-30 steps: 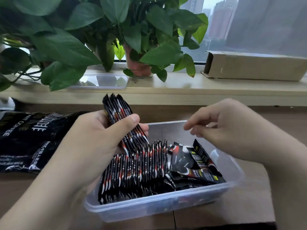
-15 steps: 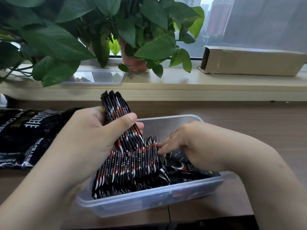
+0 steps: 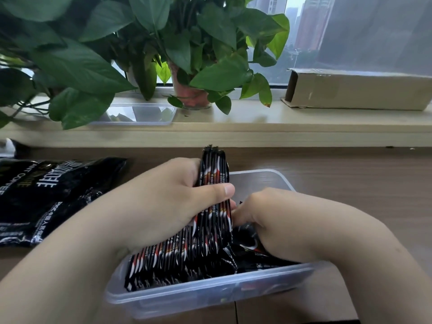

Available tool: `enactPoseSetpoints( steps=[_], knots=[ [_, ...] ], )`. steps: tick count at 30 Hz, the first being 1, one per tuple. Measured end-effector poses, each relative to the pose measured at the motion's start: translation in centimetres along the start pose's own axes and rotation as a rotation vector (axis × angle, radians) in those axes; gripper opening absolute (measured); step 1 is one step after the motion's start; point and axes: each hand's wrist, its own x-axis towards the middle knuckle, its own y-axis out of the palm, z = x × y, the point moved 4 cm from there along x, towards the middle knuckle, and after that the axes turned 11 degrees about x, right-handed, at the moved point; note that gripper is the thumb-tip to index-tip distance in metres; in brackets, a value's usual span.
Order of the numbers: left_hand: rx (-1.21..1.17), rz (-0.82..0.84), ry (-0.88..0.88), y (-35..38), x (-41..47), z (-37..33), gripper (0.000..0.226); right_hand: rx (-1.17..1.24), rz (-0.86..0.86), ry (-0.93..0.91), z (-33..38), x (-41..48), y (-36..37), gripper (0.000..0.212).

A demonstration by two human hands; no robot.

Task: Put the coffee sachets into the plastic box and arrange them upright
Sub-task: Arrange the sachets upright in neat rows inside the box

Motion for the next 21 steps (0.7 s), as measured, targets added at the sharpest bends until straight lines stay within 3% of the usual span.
enactPoseSetpoints(
  steps=[4,8,11,16,21],
  knots=[
    [0.237,0.156,-0.076,-0.3,2.1,-0.2,0.066,0.022,0.028,0.01,0.0,0.0,-0.4,0.046],
    [0.418,0.316,-0.111,-0.9,3.0,-0.8,0.067,0.043,0.001,0.036,0.2,0.2,-0.6,0.045],
    [0.585,0.389,-0.095,-0.8,3.2,-1.4,0.074,0.017,0.022,0.064,0.0,0.5,-0.5,0.029],
    [0.771,0.388,-0.039,-0.1,3.8,-1.7,0.076,-0.038,0.048,0.077,0.1,0.0,-0.5,0.035],
    [0.72,0.327,-0.073,-0.3,3.3,-1.3,0.074,0.016,-0.018,0.075,-0.4,-0.4,-0.8,0.042]
  ],
)
